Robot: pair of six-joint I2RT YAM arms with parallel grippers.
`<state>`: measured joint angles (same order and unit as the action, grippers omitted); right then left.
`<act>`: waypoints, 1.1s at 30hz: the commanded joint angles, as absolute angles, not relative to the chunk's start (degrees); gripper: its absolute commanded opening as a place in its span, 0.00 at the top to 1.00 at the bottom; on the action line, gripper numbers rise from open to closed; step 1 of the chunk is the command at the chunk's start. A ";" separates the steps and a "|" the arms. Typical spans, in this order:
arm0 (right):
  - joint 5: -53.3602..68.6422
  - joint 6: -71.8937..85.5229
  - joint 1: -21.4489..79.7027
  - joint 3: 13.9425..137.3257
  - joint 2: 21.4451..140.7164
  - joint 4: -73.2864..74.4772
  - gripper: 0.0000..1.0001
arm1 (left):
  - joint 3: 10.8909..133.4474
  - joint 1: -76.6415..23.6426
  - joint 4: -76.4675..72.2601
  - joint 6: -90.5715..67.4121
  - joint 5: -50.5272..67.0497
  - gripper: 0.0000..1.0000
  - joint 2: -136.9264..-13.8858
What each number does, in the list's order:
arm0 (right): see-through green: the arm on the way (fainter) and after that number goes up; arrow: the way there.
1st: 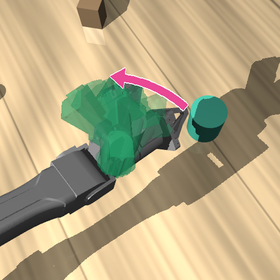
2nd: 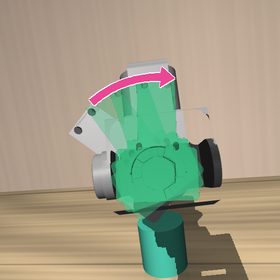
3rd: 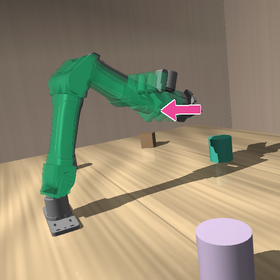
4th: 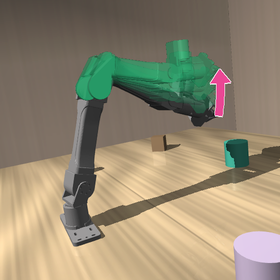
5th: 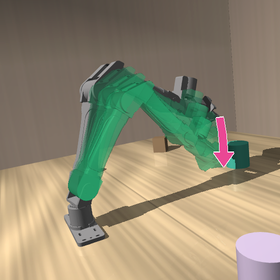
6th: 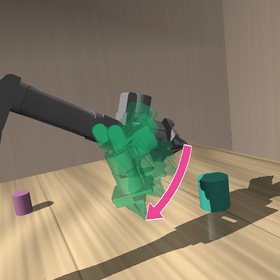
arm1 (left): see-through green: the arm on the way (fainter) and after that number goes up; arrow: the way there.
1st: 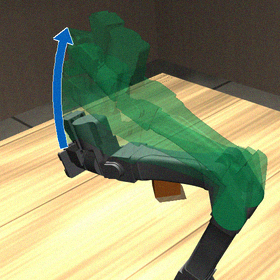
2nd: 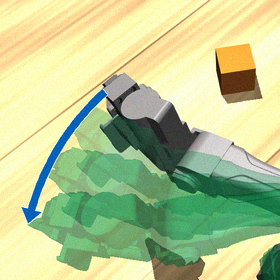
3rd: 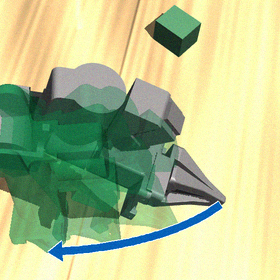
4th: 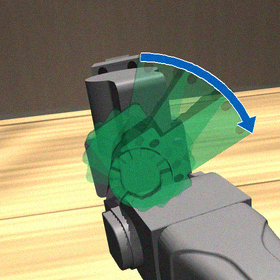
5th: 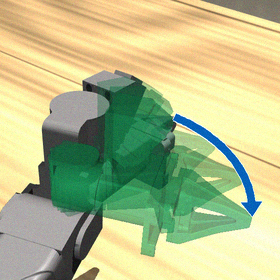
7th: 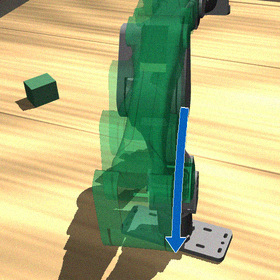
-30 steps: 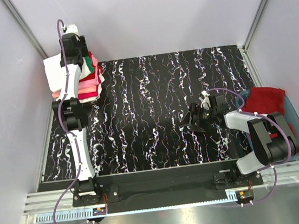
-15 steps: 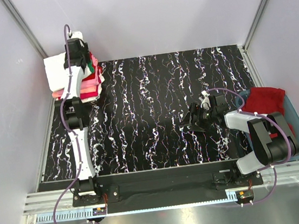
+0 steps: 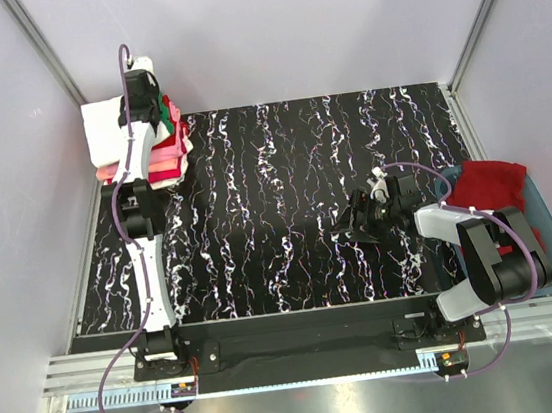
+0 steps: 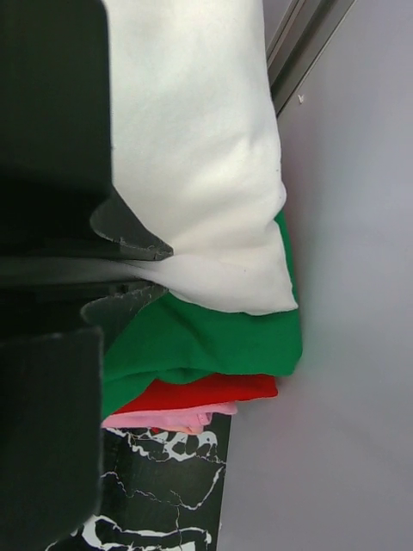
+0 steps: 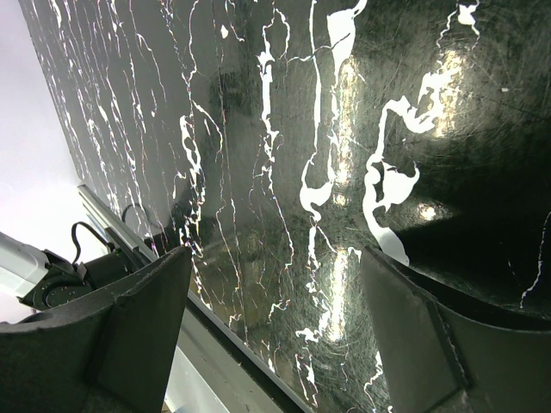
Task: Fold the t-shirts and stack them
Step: Neatly place the folded tshirt to the corner, then reset both grippers
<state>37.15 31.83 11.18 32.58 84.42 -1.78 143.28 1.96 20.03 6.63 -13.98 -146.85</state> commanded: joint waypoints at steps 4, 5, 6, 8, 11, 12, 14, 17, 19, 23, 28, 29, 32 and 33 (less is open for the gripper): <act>38.14 31.90 11.16 33.84 84.46 -3.60 0.14 | 144.93 0.62 16.44 7.82 -13.01 0.94 -139.57; 38.14 31.99 11.16 33.84 84.46 -3.60 0.14 | 145.02 0.44 16.44 7.74 -12.83 0.94 -139.48; 38.14 31.99 11.08 33.84 84.46 -3.60 0.14 | 144.93 0.27 16.44 7.82 -12.66 0.94 -139.13; 38.14 31.99 11.16 33.84 84.46 -3.60 0.14 | 144.41 0.26 16.00 8.08 -12.22 0.94 -138.69; 38.14 31.91 11.25 33.75 84.46 -3.60 0.14 | 144.14 -0.87 16.17 8.26 -12.04 0.94 -138.34; 38.14 31.90 11.16 33.75 84.46 -3.60 0.14 | 143.97 -1.05 16.35 8.26 -11.95 0.93 -138.34; 38.14 31.90 11.25 33.75 84.38 -3.69 0.14 | 143.62 -1.32 16.17 8.17 -11.43 0.93 -138.08; 38.14 31.91 11.16 33.75 84.46 -3.69 0.13 | 142.65 -1.84 15.47 8.70 -11.16 0.85 -137.37; 38.23 31.99 11.16 33.75 84.55 -3.69 0.13 | 142.56 -2.11 15.56 8.62 -10.20 0.74 -137.37; 38.23 31.90 11.16 33.84 84.55 -3.69 0.13 | 142.12 -2.29 15.38 8.52 -8.18 0.61 -137.37; 38.23 31.90 11.16 33.75 84.55 -3.69 0.13 | 141.77 -2.64 15.21 8.97 -8.61 0.27 -136.32; 38.23 31.90 11.08 33.75 84.55 -3.69 0.13 | 141.42 -2.64 15.21 8.36 -8.61 0.24 -135.19; 38.14 31.90 11.16 33.75 84.55 -3.69 0.13 | 140.72 -2.02 15.29 4.49 -7.04 0.23 -132.03; 38.14 31.99 11.16 33.75 84.55 -3.69 0.13 | 138.97 -1.76 15.03 3.44 -6.34 0.22 -130.79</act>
<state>37.17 31.83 11.18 32.58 84.42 -1.91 140.25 -2.85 19.53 6.98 -8.69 -139.74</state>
